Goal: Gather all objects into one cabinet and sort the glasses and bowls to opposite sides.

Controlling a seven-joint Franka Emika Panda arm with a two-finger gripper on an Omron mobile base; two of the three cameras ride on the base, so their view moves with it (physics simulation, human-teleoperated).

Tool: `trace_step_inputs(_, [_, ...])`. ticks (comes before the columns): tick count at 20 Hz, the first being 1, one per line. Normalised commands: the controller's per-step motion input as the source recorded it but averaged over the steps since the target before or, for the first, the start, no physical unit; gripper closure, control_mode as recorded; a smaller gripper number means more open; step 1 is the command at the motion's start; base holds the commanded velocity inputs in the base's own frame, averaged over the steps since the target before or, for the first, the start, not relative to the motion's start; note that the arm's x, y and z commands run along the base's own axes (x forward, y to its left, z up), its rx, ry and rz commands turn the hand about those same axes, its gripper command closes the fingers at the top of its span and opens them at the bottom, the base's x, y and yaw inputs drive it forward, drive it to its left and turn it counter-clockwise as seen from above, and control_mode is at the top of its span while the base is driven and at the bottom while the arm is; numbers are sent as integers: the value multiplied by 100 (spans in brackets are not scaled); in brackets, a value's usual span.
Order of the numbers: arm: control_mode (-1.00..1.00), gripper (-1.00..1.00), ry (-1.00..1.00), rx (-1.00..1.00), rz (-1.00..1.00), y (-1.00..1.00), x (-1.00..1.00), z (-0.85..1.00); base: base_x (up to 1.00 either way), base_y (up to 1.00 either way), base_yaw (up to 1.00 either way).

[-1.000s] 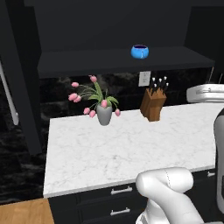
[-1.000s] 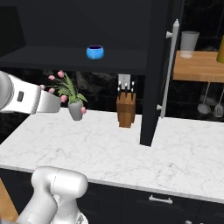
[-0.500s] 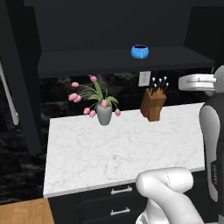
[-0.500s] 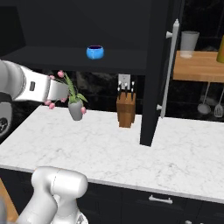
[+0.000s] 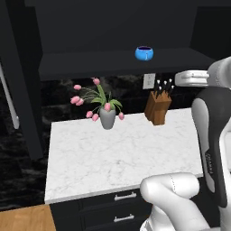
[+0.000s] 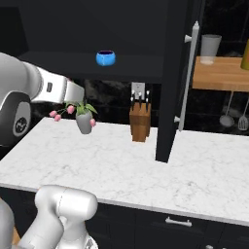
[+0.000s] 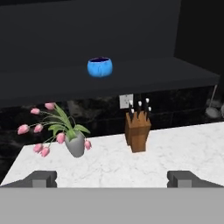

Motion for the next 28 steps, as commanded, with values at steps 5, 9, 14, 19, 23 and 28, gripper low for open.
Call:
trace_step_inputs(5, [-100,-100,0,0,0,0,41,1,0,0,0])
trace_step_inputs(9, [-100,-100,-6,0,0,3,27,22,0,0,0])
trace_step_inputs(14, [-100,-100,0,0,0,14,42,4,0,0,0])
trace_step_inputs(19, [-100,-100,0,0,0,2,40,0,0,0,0])
trace_step_inputs(23, [-100,-100,0,0,0,0,36,0,0,0,0])
trace_step_inputs(28, [-100,-100,0,0,0,0,33,0,0,0,0])
